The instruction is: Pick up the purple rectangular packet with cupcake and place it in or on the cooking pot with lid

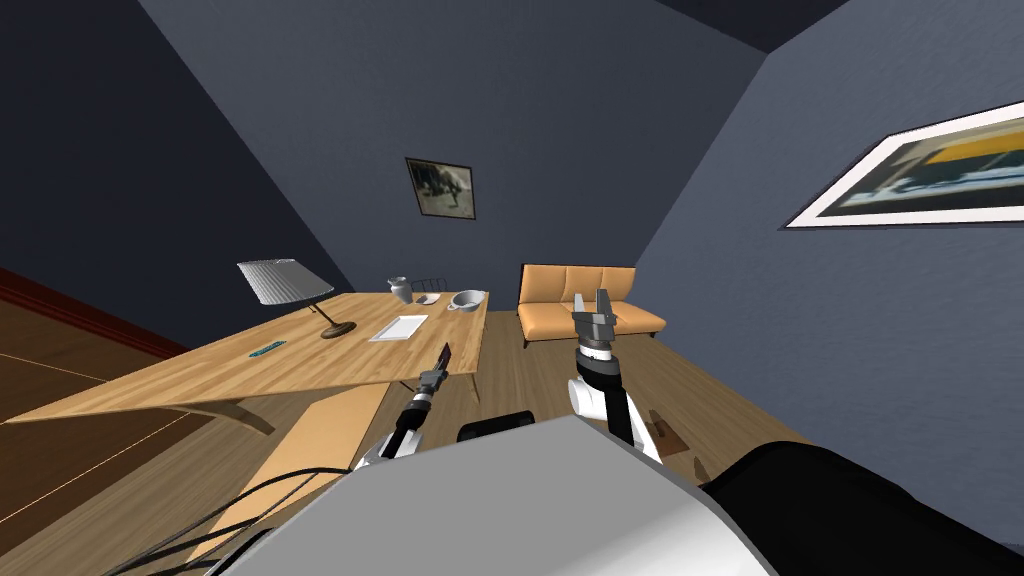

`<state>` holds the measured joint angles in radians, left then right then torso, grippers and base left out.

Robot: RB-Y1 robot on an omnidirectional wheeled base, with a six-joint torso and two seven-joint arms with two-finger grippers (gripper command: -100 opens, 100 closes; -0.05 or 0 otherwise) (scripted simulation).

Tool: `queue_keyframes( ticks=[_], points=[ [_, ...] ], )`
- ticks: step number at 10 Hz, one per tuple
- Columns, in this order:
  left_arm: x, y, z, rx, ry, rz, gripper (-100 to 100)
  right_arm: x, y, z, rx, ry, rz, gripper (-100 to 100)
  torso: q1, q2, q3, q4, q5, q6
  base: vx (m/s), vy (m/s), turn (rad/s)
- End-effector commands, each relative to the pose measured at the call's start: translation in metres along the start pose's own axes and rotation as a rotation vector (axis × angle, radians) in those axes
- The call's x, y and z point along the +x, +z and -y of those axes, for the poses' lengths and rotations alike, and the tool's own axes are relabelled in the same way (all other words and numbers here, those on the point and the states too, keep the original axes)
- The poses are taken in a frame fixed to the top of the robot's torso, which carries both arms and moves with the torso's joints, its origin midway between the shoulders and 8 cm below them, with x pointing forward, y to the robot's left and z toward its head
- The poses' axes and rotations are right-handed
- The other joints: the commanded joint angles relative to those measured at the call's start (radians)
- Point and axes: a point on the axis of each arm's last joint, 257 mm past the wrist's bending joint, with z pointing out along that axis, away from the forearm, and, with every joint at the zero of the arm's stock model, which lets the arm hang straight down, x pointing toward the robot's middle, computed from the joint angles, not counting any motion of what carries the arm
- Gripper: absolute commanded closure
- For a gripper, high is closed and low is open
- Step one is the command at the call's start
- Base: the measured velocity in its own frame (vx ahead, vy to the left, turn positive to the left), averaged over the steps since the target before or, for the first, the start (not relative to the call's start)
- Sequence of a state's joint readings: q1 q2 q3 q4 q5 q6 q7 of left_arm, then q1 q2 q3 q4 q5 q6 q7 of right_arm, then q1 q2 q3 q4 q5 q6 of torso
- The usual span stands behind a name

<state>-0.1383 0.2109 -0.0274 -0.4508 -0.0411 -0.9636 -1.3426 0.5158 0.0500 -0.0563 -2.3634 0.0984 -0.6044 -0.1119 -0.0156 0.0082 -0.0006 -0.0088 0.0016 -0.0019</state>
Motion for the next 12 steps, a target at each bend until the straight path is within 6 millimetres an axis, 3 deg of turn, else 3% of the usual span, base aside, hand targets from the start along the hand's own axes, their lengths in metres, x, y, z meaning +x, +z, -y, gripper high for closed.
queue_keyframes(
  ticks=[1,5,12],
  points=[
    [0.005,-0.003,-0.010,0.002,-0.028,-0.019,100,0.000,0.000,0.000,0.000,0.000,0.000,0,0.000,0.000,0.000,0.000,0.000,0.000,-0.136,-0.238,-0.037],
    [0.004,-0.006,-0.025,0.004,-0.060,-0.030,100,0.000,0.000,0.000,0.000,0.000,0.000,0,0.006,-0.006,-0.004,-0.002,0.003,0.000,-0.085,-0.167,-0.023],
    [-0.005,-0.008,-0.077,0.007,-0.145,-0.063,100,0.000,0.000,0.000,0.000,0.000,0.000,0,0.006,-0.008,-0.005,-0.003,0.004,0.000,-0.065,-0.180,-0.027]
  ],
)
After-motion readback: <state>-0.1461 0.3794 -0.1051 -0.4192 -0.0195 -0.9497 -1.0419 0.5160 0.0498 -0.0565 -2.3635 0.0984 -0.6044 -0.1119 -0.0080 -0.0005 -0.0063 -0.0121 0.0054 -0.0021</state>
